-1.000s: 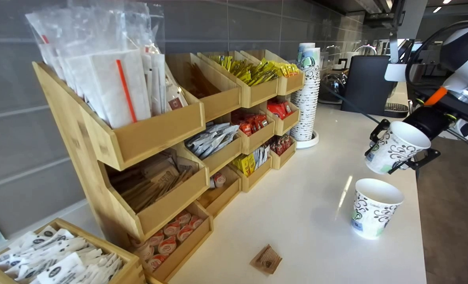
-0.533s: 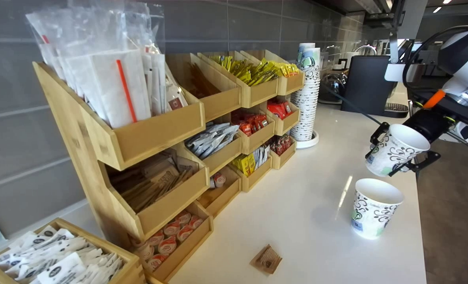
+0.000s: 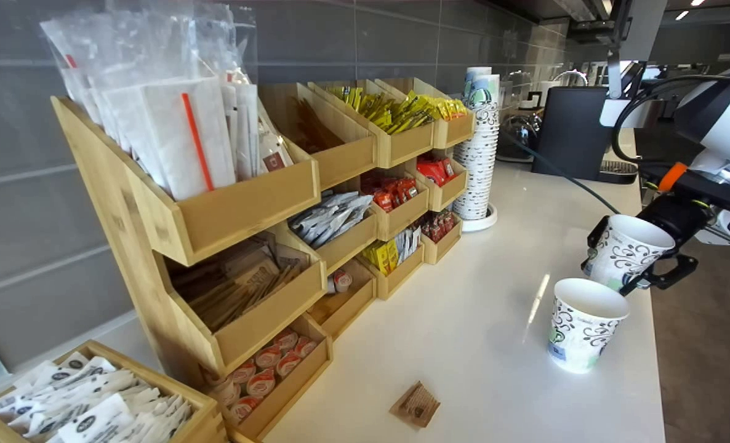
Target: Pick up the paper cup on the right and pour its contents into the paper cup on the left
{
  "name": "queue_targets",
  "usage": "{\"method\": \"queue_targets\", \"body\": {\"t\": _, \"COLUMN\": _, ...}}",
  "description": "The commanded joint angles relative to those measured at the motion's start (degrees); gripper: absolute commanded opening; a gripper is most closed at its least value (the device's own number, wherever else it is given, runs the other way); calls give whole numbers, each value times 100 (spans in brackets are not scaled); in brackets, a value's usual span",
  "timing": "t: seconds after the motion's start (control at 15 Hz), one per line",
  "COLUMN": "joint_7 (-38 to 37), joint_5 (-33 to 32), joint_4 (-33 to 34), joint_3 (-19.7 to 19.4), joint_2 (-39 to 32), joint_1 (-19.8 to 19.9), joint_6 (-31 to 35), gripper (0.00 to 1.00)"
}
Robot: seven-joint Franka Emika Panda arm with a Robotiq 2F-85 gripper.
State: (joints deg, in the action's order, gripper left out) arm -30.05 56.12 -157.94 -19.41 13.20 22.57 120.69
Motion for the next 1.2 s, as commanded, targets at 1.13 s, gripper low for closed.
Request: {"method": "queue_targets", "body": {"t": 1.13, "joint_7": 8, "joint_5": 214, "joint_4": 215, "joint_3": -77, "joint_2": -1044, "joint_1": -36, "joint_6": 88, "gripper": 42}}
